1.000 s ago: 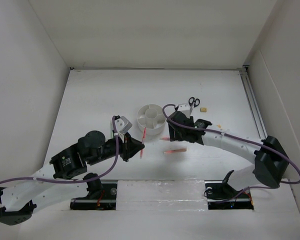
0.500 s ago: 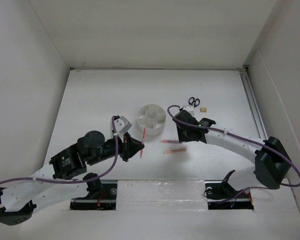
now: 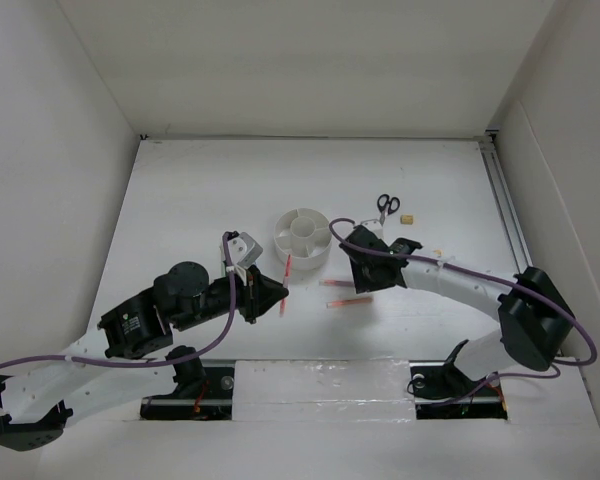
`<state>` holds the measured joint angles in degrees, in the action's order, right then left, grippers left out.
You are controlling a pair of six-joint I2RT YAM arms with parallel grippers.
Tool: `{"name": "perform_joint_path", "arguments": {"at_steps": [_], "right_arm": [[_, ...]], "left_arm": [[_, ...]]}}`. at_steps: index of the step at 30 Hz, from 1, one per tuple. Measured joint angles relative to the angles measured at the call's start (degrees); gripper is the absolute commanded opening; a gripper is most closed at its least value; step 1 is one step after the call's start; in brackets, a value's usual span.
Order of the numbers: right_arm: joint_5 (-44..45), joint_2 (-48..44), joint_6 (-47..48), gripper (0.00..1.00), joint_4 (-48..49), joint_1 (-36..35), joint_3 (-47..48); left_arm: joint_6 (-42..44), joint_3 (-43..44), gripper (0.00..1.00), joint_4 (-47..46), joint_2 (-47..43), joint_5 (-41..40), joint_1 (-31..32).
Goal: Sort the stationery into containers
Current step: Close the pen cap on the pen.
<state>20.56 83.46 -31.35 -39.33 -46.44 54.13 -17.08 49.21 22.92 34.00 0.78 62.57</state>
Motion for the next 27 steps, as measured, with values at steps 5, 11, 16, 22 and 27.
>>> {"name": "perform_joint_path", "arguments": {"at_steps": [5,11,16,22,27], "right_arm": [[-0.04,2.1,-1.11,0.51,-0.74,-1.25,0.0],[0.24,4.2,-2.4,0.5,-1.11,-1.29,0.0],[0.46,5.81,-2.95,0.5,-1.09,-1.29,0.0],[0.46,7.08,-2.99,0.5,-1.11,-1.29,0.0],[0.52,7.1,-2.99,0.5,-1.14,-1.29,0.0]], "left_arm": [[0.0,0.0,0.0,0.0,-0.35,0.0,0.0],[0.0,0.0,0.0,0.0,-0.48,0.02,0.0],[0.0,0.0,0.0,0.0,-0.66,0.02,0.0],[0.0,0.0,0.0,-0.02,-1.07,0.02,0.0],[0.0,0.0,0.0,0.0,-1.09,0.04,0.0]]}}
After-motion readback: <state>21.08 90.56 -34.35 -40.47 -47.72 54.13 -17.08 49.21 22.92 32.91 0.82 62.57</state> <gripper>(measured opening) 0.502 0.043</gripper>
